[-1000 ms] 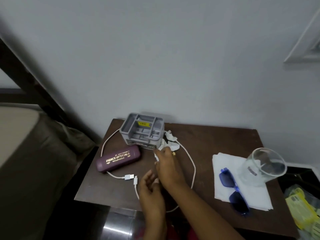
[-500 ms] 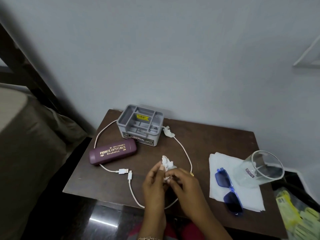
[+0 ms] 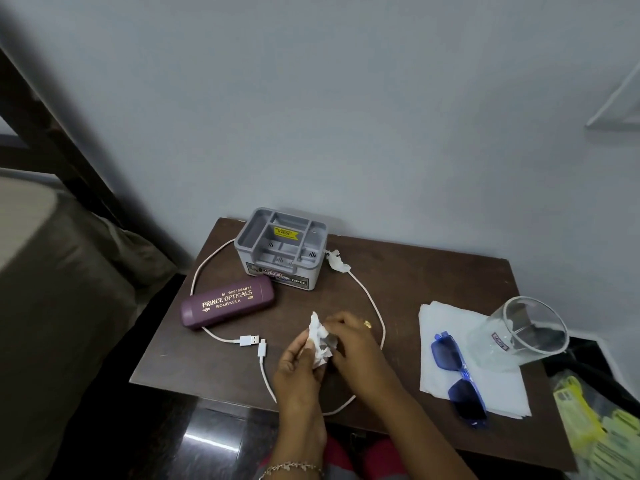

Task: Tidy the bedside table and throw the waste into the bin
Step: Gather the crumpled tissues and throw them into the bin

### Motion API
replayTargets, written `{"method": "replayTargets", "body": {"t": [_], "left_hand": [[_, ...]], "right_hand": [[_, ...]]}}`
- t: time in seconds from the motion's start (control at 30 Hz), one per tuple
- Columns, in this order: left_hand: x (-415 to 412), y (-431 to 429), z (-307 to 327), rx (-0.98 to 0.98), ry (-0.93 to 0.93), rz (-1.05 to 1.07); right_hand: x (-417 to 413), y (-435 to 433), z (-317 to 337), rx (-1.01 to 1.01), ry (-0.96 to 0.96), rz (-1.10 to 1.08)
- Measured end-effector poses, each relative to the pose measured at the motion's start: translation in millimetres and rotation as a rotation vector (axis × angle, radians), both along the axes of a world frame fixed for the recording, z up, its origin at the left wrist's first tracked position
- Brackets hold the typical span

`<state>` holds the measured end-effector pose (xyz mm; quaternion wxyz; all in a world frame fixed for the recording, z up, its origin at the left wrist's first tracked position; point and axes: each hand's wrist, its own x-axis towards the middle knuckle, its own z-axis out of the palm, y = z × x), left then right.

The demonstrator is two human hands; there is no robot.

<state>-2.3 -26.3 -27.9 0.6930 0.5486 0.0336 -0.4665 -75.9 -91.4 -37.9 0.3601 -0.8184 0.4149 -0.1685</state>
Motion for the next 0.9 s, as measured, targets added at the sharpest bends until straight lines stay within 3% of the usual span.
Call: {"method": "replayTargets", "body": {"t": [0.1,0.3,0.5,0.6,0.67,0.77,0.9], "left_hand": [[-0.2,-1.0,-0.1,0.029,-0.009,0.010],[-6.4,0.8,5.2,0.003,-0.047,-0.069],[-13.2,-2.2,13.7,0.002,-0.071,-0.098],[-11.1,-3.2,10.0,0.003,-0.057,-0.071],[-8.4,-3.8,3.4,0.024,-0.036,-0.050],[-9.5,-2.4,-4.8,0.059,-0.034,-0.023],[-12.3,-3.6,-6.5,0.049,-0.041,-0.028]], "right_hand": [[2.9,-1.7,1.8,0.003,-0.041,-0.117],[-10.1,12.3,24.0,0.261,-0.289,-0.209],[-10.3,9.6,26.2,0.136,-0.161,-0.226],[-10.3,-2.4,30.5,0.255,-0.132,-0.109],[-11.0,-20.5,30.9,0.299,-0.172,-0.220],[-0.8,-60.2,18.2,0.067,-0.099,-0.432],[33.1,-97.1,1.4,-0.025,0.049,-0.325]]}}
